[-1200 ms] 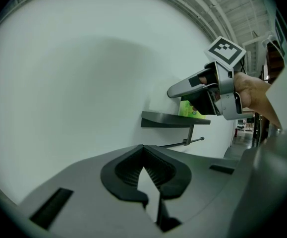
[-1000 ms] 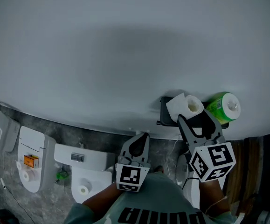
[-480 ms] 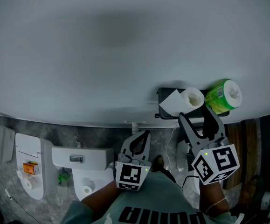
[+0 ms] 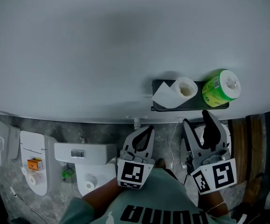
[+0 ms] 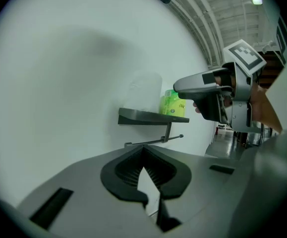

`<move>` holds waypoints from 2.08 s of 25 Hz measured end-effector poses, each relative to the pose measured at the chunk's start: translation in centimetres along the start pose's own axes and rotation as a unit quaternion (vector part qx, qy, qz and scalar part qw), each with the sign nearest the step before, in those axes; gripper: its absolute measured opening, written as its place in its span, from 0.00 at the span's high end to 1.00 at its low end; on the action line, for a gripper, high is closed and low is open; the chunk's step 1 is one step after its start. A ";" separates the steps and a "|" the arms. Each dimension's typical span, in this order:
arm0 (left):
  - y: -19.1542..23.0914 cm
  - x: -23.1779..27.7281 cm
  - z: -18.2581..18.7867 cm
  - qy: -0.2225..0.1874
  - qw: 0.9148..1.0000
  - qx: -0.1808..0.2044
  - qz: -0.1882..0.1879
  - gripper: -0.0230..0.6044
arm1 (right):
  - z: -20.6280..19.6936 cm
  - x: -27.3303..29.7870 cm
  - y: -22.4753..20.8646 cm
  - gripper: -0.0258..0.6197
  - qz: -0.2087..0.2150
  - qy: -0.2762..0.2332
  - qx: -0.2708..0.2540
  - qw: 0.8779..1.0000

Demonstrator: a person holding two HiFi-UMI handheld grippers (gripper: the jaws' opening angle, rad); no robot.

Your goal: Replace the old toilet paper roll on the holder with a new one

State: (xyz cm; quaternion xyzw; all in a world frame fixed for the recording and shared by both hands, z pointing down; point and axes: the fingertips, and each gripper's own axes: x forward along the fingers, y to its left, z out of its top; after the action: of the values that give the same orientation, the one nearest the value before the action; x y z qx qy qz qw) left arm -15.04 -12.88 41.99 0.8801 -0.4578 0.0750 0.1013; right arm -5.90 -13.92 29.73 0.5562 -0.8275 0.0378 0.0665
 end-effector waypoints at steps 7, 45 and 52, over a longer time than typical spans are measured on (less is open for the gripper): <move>-3.8 -0.1 1.6 -0.010 0.999 0.017 0.034 0.96 | -1.4 -3.7 -2.9 0.87 0.013 -0.021 0.019 1.000; -15.5 -1.3 2.0 -0.028 0.992 0.070 0.105 0.96 | -7.6 -12.1 -8.8 0.94 0.076 -0.013 0.024 0.997; -14.3 -1.2 2.5 -0.027 0.992 0.050 0.117 0.96 | -6.6 -11.0 -9.4 0.94 0.071 -0.017 0.025 0.997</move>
State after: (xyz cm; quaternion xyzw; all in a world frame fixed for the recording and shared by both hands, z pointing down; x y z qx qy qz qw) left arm -3.84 -4.53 37.73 0.8263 -0.5555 0.0855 0.0352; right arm 7.36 -6.48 34.51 0.4978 -0.8649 0.0538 0.0355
